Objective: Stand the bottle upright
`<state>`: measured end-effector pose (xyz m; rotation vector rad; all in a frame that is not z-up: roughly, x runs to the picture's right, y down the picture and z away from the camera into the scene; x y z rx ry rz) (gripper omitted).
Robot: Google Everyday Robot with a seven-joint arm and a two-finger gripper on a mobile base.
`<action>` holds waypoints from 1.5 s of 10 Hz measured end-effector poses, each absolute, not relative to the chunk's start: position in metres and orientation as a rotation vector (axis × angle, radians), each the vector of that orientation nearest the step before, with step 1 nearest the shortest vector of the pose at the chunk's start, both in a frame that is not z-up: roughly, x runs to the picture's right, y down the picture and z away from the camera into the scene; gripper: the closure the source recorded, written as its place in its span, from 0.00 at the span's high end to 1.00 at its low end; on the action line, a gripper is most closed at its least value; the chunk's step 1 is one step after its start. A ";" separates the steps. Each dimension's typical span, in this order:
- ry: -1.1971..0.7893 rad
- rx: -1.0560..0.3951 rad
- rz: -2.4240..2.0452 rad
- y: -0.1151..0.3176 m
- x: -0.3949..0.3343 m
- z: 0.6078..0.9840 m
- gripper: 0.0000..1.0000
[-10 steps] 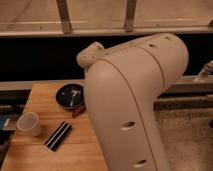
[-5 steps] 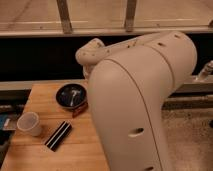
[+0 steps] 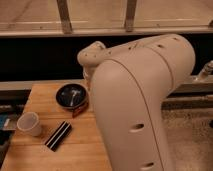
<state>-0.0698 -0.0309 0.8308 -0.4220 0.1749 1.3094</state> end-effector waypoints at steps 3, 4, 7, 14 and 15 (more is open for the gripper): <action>0.164 -0.440 1.328 -0.022 -0.061 0.833 0.00; 0.154 -0.438 1.331 -0.022 -0.061 0.830 0.00; 0.126 -0.414 1.341 -0.034 -0.061 0.816 0.00; 0.082 -0.411 1.345 -0.040 -0.070 0.815 0.00; 0.082 -0.407 1.341 -0.040 -0.073 0.816 0.00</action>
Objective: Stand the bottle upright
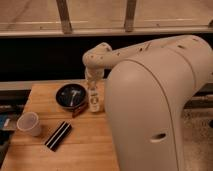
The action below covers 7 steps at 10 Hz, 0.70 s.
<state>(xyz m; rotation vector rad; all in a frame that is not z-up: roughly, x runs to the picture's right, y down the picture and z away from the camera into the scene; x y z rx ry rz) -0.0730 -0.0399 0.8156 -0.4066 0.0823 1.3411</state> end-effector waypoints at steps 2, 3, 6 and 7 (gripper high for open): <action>0.093 -0.368 1.324 -0.045 -0.079 0.820 0.00; 0.099 -0.355 1.313 -0.047 -0.084 0.822 0.00; 0.127 -0.334 1.308 -0.051 -0.083 0.834 0.00; 0.131 -0.333 1.312 -0.052 -0.082 0.837 0.00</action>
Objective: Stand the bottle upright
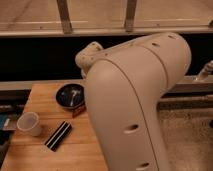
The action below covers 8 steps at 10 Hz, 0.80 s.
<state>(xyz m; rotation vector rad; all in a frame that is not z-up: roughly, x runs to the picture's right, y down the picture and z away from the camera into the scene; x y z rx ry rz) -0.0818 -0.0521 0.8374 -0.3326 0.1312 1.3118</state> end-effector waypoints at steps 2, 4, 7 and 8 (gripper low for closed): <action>0.125 -0.322 1.323 -0.055 -0.076 0.845 0.01; 0.098 -0.278 1.363 -0.056 -0.070 0.849 0.17; 0.049 -0.245 1.401 -0.058 -0.067 0.850 0.23; 0.049 -0.249 1.396 -0.058 -0.068 0.850 0.26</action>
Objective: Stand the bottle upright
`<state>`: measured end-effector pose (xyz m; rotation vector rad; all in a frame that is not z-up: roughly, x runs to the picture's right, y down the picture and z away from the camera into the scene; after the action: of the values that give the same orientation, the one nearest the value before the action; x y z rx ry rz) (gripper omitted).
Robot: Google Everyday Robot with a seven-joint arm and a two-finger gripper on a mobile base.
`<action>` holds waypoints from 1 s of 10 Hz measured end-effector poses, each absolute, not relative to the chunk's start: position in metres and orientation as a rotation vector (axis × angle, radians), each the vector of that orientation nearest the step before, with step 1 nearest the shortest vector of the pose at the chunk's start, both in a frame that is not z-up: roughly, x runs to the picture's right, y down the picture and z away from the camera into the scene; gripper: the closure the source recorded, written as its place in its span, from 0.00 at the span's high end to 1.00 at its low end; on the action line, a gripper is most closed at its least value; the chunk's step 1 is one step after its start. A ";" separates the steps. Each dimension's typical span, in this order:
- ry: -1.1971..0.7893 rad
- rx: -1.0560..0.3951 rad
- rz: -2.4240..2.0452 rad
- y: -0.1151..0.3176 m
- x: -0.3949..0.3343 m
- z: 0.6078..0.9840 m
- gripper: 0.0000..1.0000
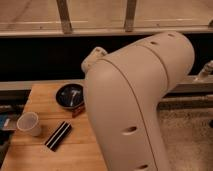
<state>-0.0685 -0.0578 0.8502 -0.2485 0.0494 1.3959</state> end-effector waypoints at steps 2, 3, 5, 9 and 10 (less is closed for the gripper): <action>0.054 -0.252 1.390 -0.058 -0.069 0.850 0.43; 0.056 -0.249 1.390 -0.059 -0.067 0.848 0.50; 0.053 -0.244 1.387 -0.061 -0.068 0.844 0.66; 0.044 -0.242 1.395 -0.063 -0.066 0.840 0.68; 0.041 -0.240 1.395 -0.063 -0.065 0.838 0.68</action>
<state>-0.0653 -0.0626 0.8380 -0.2400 0.0409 1.3948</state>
